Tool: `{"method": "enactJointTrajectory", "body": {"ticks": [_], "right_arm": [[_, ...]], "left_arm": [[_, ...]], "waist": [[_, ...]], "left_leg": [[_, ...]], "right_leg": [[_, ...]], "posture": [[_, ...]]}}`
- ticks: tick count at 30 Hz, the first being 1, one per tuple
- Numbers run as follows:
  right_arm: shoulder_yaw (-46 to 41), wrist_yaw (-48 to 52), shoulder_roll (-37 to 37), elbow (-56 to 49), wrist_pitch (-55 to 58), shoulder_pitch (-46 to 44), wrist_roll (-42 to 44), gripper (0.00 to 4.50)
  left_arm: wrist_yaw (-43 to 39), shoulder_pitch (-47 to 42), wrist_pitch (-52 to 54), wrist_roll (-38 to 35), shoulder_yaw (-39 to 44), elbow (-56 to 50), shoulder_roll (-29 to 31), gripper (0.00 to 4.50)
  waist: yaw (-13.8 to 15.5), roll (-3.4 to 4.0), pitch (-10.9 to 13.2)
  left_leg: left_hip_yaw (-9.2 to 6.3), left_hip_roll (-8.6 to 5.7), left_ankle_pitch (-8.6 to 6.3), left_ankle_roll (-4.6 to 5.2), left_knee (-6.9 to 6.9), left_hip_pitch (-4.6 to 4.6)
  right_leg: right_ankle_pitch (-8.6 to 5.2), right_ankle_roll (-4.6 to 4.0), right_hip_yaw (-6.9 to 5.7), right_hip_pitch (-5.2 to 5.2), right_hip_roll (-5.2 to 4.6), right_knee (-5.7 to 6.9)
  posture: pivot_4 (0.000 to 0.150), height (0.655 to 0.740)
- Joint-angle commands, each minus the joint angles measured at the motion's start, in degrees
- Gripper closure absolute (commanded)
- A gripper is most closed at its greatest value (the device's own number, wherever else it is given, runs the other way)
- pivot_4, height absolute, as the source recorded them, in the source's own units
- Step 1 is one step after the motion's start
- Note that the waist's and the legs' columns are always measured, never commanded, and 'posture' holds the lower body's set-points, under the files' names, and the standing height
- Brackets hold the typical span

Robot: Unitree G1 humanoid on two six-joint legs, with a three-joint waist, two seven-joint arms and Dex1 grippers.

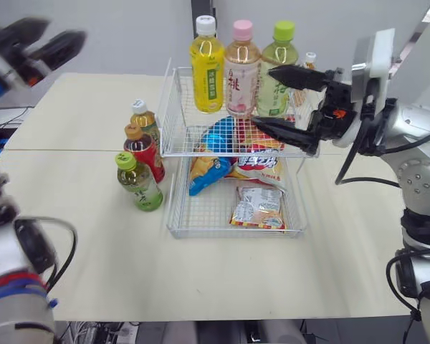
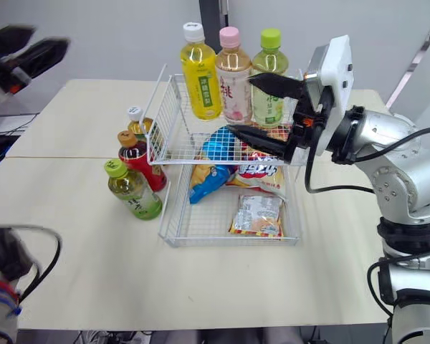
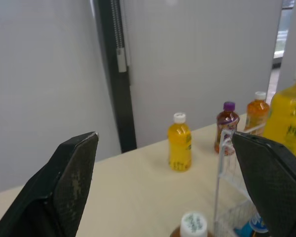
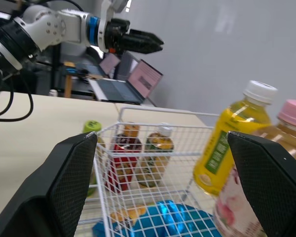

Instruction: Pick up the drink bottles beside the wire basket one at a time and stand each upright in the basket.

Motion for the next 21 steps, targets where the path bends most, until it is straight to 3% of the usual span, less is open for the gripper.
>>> {"method": "enactJointTrajectory", "body": {"ticks": [1, 9, 12, 16, 21], "right_arm": [[0.7, 8.4, 0.1, 1.9, -1.3, -2.9, 2.5, 0.00], [4.7, 20.8, 1.3, 7.1, 0.8, -6.7, 4.0, 0.00], [4.7, 21.5, 2.3, 7.7, 0.4, -7.0, 3.5, 0.00], [4.3, 21.1, 3.1, 8.0, 0.0, -6.9, 2.6, 0.00], [3.3, 18.8, 3.5, 6.7, -0.2, -5.9, 1.9, 0.00]], "left_arm": [[0.2, 18.2, 4.0, -3.3, 12.9, -15.8, -1.9, 0.03], [2.7, 55.0, 14.1, -17.2, 30.1, -50.6, -17.2, 0.03], [6.9, 62.8, 17.1, -24.8, 33.1, -59.7, -21.6, 0.03], [12.0, 66.4, 16.4, -29.9, 31.9, -64.2, -22.8, 0.03], [20.3, 57.8, 12.2, -27.4, 20.9, -62.9, -21.0, 0.03]], "waist": [[-0.1, 0.01, 0.0], [1.4, -0.31, -0.2], [1.5, -0.27, -0.1], [1.6, -0.27, -0.2], [1.6, -0.21, -0.2]], "left_leg": [[0.01, 0.02, 0.00, 0.00, 0.00, 0.01], [-0.24, 0.04, -0.01, 0.00, 0.02, -0.01], [-0.17, 0.01, -0.02, 0.01, 0.00, 0.37], [-0.37, 0.06, -0.03, 0.01, -0.05, 0.98], [-0.31, 0.06, 0.00, 0.05, -0.02, 1.07]], "right_leg": [[0.00, 0.00, 0.00, 0.00, -0.02, -0.01], [0.00, -0.02, -0.14, 0.13, -0.11, -0.04], [0.00, -0.01, -0.07, 0.52, -0.17, -0.12], [-0.11, -0.02, -0.06, 1.15, -0.15, -0.24], [-0.10, 0.01, 0.00, 1.18, 0.09, -0.20]], "posture": [[0.150, 0.7400], [0.150, 0.7400], [0.150, 0.7400], [0.150, 0.7400], [0.150, 0.7400]]}}
